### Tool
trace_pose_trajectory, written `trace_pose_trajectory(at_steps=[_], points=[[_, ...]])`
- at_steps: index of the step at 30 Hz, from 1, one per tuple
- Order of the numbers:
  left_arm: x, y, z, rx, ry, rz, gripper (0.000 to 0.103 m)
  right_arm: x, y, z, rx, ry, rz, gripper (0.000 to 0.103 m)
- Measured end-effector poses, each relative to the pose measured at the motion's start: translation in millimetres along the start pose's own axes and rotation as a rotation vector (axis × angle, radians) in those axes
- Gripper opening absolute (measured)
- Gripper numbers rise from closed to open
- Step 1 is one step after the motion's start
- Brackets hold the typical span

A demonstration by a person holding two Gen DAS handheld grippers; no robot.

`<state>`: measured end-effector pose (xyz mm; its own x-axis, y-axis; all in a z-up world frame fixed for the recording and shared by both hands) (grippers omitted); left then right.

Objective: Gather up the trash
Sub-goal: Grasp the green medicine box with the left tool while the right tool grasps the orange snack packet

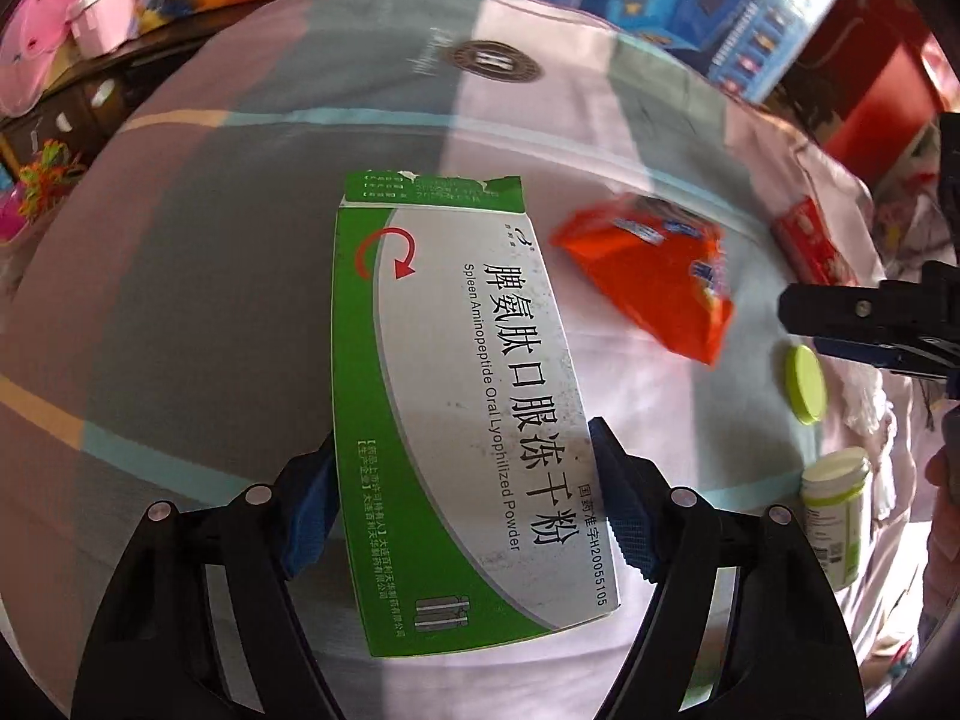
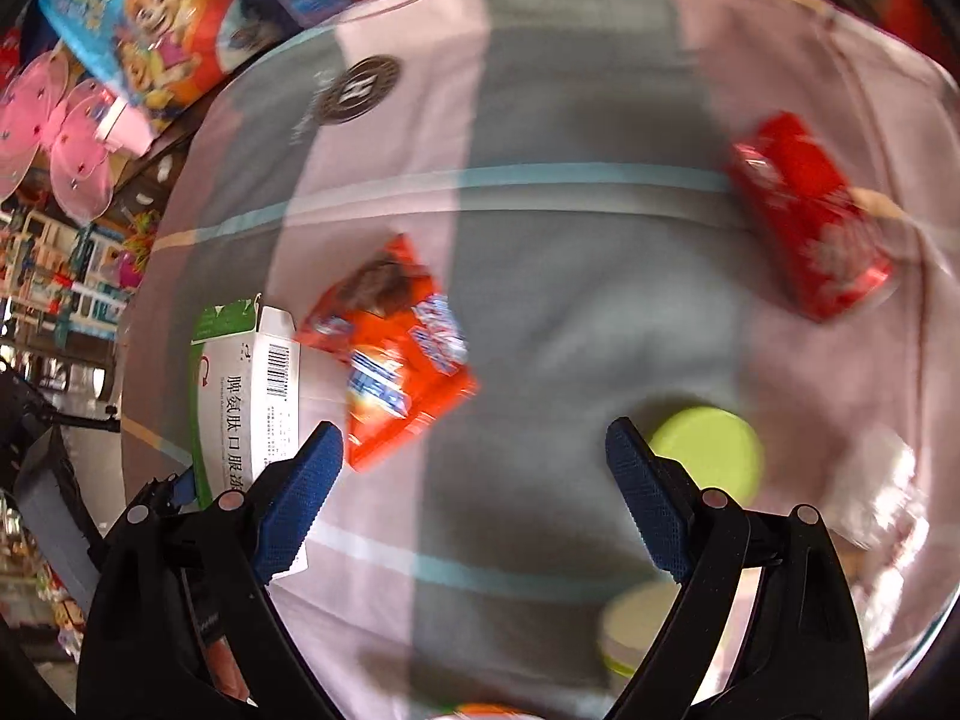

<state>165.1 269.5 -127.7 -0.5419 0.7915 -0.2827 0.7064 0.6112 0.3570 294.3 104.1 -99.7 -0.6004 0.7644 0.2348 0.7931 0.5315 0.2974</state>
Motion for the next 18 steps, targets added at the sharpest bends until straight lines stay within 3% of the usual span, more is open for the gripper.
trace_pose_trajectory(at_steps=[10, 12, 13, 14, 16, 18], points=[[25.3, 8.9, 5.6, 0.008, 0.03, -0.031, 0.08, 15.8, 26.7, 43.5, 0.016, -0.012, -0.069, 0.084], [26.6, 8.6, 7.6, 0.004, 0.038, -0.033, 0.084, 16.9, 24.7, 44.7, 0.008, -0.024, -0.093, 0.075], [26.2, 8.4, 8.7, 0.004, 0.044, -0.032, 0.086, 19.3, 23.4, 43.0, -0.006, -0.047, -0.121, 0.056], [25.0, 8.4, 9.8, 0.001, 0.049, -0.03, 0.087, 20.9, 22.0, 41.8, -0.009, -0.056, -0.139, 0.047], [23.6, 8.4, 10.3, -0.008, 0.056, -0.029, 0.086, 20.7, 17.2, 35.3, -0.021, -0.059, -0.138, 0.042], [22.4, 8.4, 7.4, -0.032, 0.068, -0.032, 0.075, 19.1, 11.6, 24.5, -0.045, -0.065, -0.138, 0.041]])
Point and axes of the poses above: each gripper's, at about its wrist camera, not at the fingertips, and z roughly the way its jaws point, x to its left, y to its top, the point moved 3 cm from there along z, roughly the way its jaws point, and after that the axes turned 14 degrees about -z, right-handed, at the moved point
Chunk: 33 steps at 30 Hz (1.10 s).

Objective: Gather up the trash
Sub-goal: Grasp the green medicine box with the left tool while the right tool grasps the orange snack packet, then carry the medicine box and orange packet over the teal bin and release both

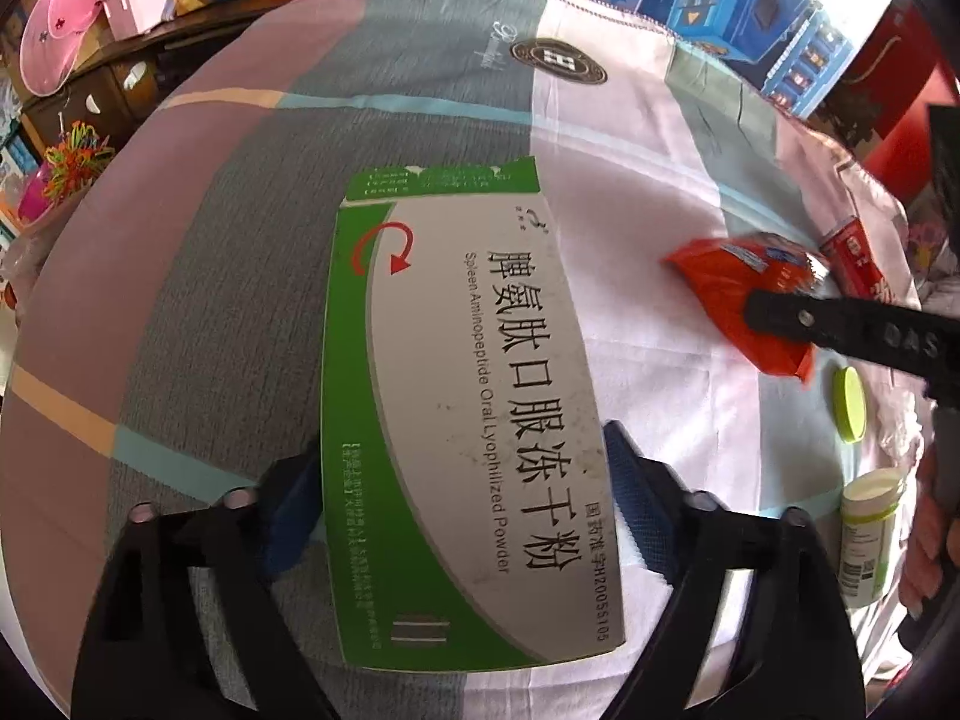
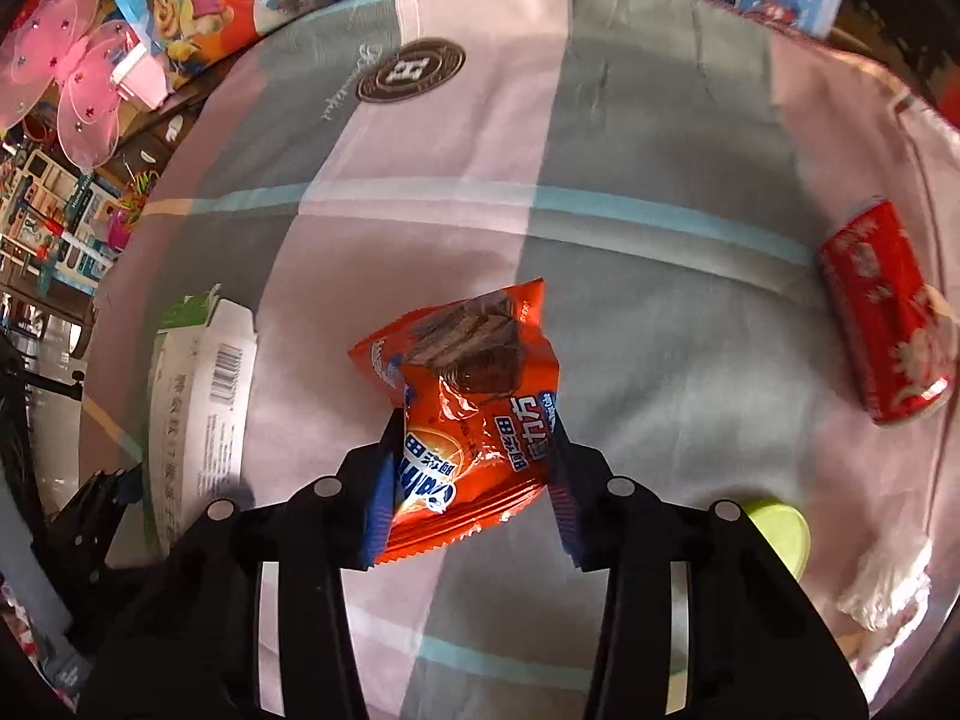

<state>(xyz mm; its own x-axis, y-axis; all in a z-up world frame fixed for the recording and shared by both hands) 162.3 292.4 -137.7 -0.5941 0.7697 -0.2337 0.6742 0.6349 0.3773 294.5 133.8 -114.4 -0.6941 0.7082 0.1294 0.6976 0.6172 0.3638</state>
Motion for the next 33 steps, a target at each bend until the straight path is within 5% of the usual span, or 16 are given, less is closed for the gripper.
trace_pose_trajectory(at_steps=[14, 26, 33], points=[[-50.6, -25.0, -54.5, -0.046, -0.127, 0.089, 0.075, -36.8, -64.4, -93.3, -0.125, 0.019, 0.116, 0.041], [-163.2, -87.5, -105.4, -0.063, -0.259, 0.314, 0.075, -100.2, -164.7, -184.9, -0.242, -0.028, 0.26, 0.041], [-239.1, -139.5, -124.1, 0.021, -0.334, 0.437, 0.075, -160.2, -245.8, -231.8, -0.317, -0.064, 0.422, 0.041]])
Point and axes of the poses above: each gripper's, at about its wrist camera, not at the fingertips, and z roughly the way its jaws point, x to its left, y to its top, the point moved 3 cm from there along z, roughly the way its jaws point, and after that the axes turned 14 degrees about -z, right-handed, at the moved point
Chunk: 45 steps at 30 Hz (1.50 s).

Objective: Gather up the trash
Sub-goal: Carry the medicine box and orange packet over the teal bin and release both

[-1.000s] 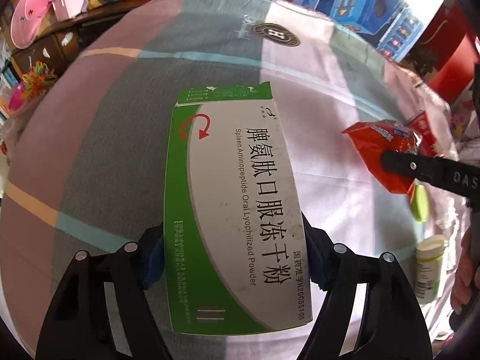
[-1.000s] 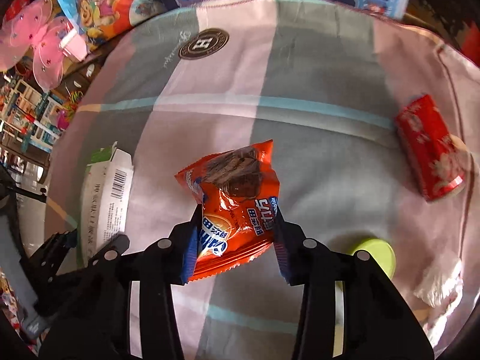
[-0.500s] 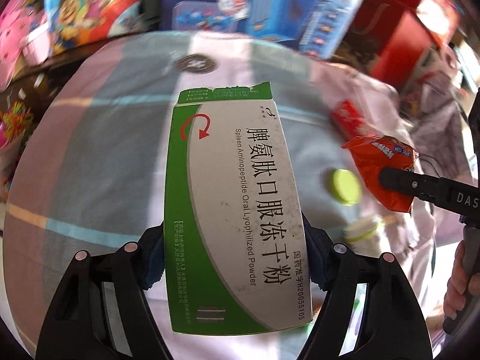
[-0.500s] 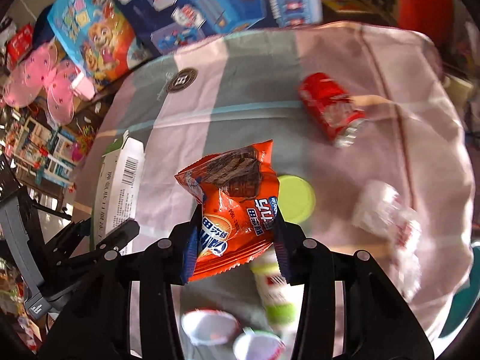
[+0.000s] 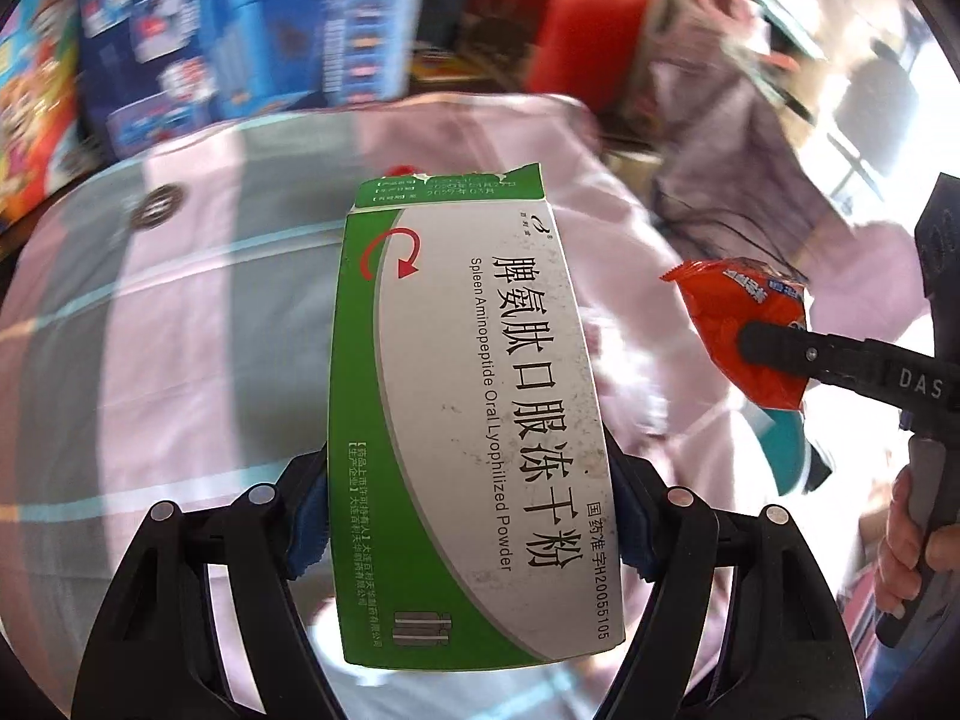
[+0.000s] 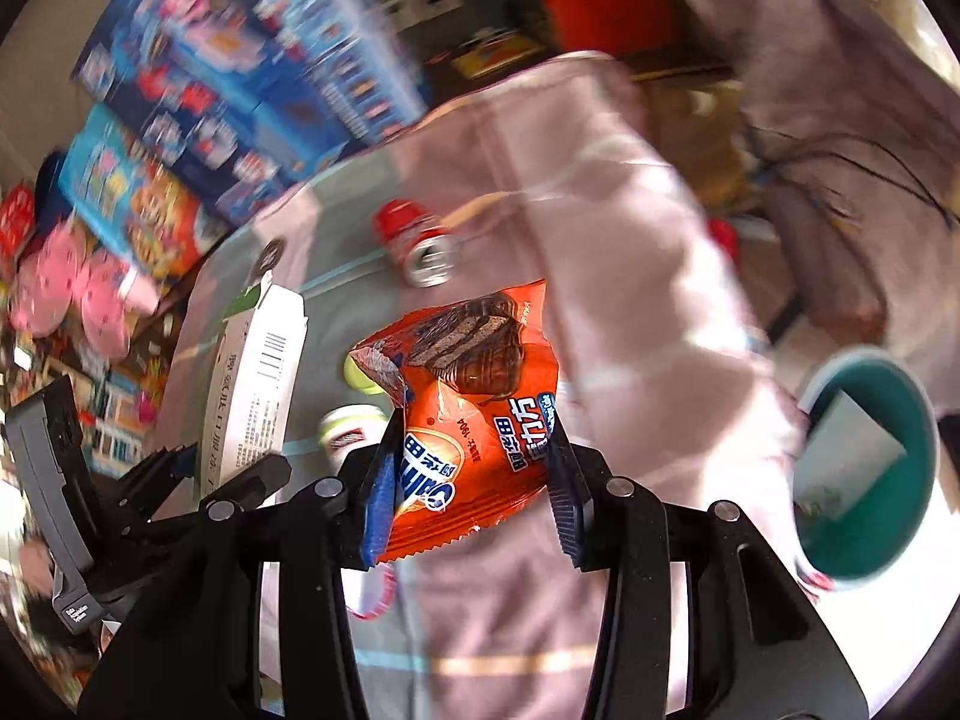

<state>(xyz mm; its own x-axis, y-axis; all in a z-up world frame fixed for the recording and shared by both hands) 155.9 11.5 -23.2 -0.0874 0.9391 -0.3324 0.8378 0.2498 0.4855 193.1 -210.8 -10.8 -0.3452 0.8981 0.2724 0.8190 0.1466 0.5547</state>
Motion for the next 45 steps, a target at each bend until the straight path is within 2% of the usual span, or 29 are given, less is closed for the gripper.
trace_pose_trajectory(at_steps=[12, 16, 21, 30, 42, 45], points=[[-167.6, -37.7, 33.6, 0.11, -0.13, 0.265, 0.075, -147.0, -80.3, -98.5, -0.129, -0.155, 0.258, 0.041], [-218.3, -54.6, 51.7, 0.16, -0.158, 0.346, 0.075, -187.9, -106.9, -116.7, -0.146, -0.188, 0.337, 0.041], [-262.7, -72.4, 76.2, 0.221, -0.169, 0.412, 0.075, -227.8, -134.7, -125.1, -0.152, -0.196, 0.421, 0.042], [-314.6, -97.1, 128.3, 0.331, -0.161, 0.489, 0.075, -273.2, -156.7, -119.4, -0.14, -0.196, 0.508, 0.042], [-344.0, -105.4, 201.2, 0.447, -0.14, 0.506, 0.076, -304.4, -156.1, -95.9, -0.08, -0.212, 0.559, 0.042], [-342.5, -102.3, 214.7, 0.469, -0.127, 0.476, 0.084, -305.5, -153.8, -90.2, -0.069, -0.213, 0.559, 0.042]])
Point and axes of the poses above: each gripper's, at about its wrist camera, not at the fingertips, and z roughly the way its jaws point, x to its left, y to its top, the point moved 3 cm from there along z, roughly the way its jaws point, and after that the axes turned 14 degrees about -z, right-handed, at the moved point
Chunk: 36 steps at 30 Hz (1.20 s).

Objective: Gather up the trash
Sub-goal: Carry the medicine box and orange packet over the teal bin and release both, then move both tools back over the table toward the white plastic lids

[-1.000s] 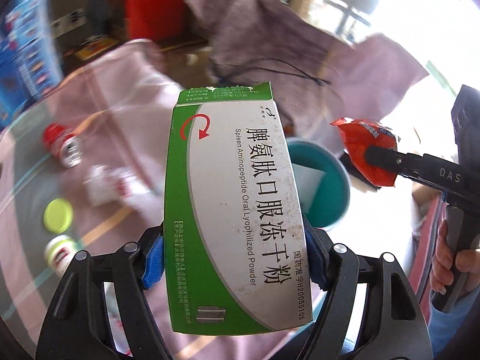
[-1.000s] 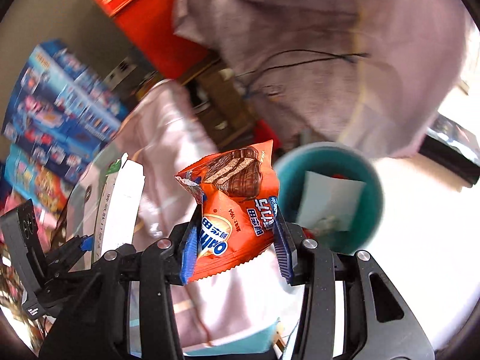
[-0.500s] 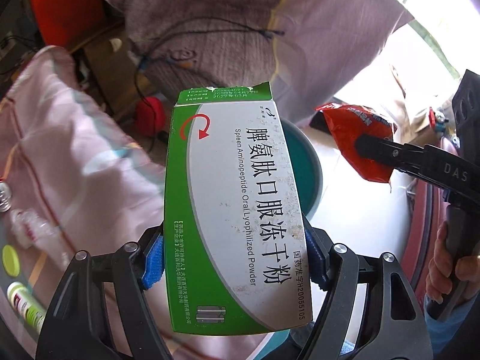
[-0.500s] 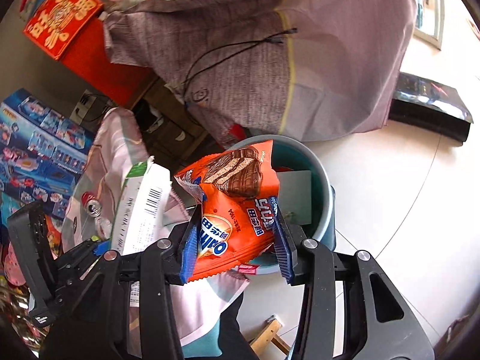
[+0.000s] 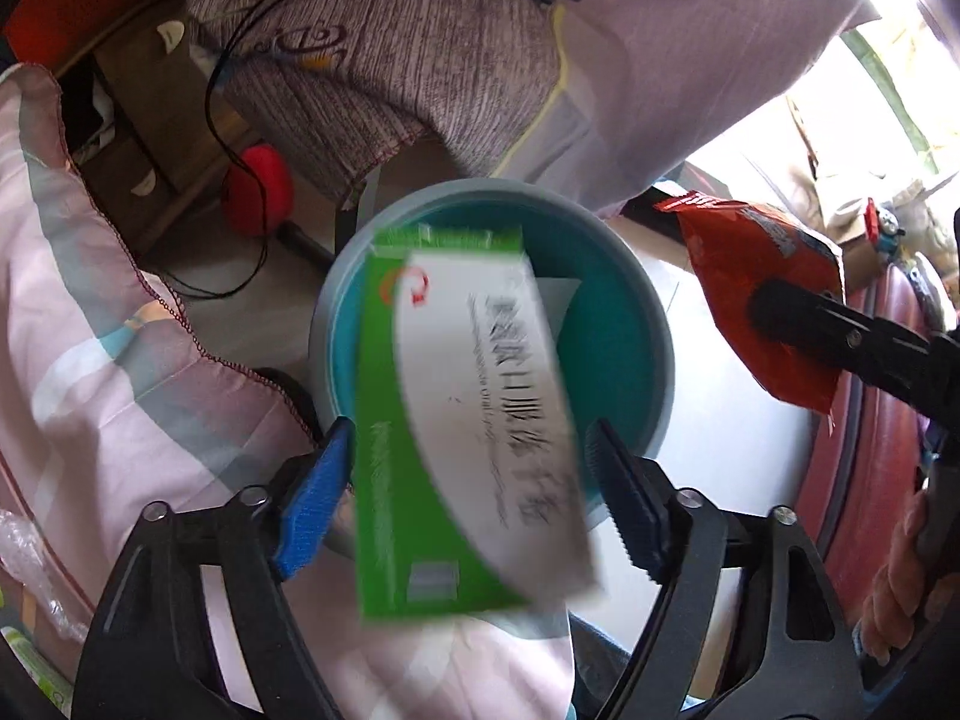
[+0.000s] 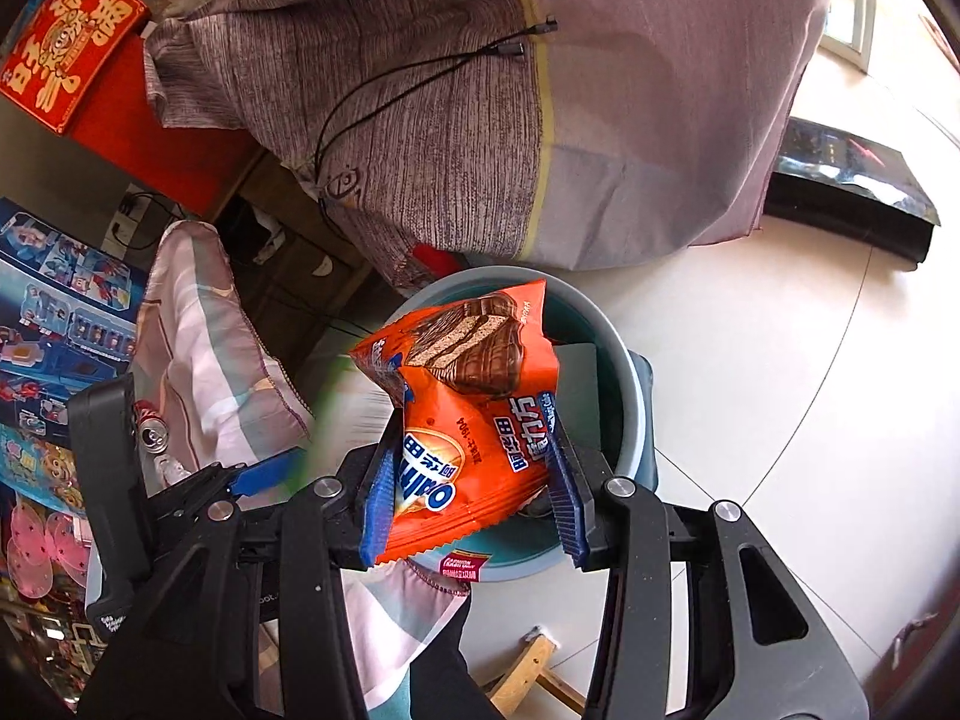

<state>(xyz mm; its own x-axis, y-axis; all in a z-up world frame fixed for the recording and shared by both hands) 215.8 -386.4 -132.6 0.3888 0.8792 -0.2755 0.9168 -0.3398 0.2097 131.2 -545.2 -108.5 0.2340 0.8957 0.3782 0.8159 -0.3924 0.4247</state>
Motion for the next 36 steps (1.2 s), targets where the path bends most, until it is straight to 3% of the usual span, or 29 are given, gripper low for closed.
trace_pose_trajectory(at_steps=[12, 13, 16, 36], points=[[24.2, -8.4, -23.0, -0.047, -0.003, -0.033, 0.092, 13.2, 1.9, 14.3, 0.03, -0.002, -0.019, 0.042], [26.0, -8.9, -24.8, -0.048, -0.005, -0.035, 0.092, 14.9, 1.3, 15.8, 0.036, -0.004, -0.023, 0.045], [30.6, -12.2, -32.2, -0.056, -0.015, -0.046, 0.093, 18.6, -0.2, 20.6, 0.053, -0.005, -0.016, 0.072], [71.8, -49.8, -82.8, -0.115, -0.025, -0.107, 0.095, 61.4, -19.2, 5.0, 0.085, -0.036, -0.032, 0.082]])
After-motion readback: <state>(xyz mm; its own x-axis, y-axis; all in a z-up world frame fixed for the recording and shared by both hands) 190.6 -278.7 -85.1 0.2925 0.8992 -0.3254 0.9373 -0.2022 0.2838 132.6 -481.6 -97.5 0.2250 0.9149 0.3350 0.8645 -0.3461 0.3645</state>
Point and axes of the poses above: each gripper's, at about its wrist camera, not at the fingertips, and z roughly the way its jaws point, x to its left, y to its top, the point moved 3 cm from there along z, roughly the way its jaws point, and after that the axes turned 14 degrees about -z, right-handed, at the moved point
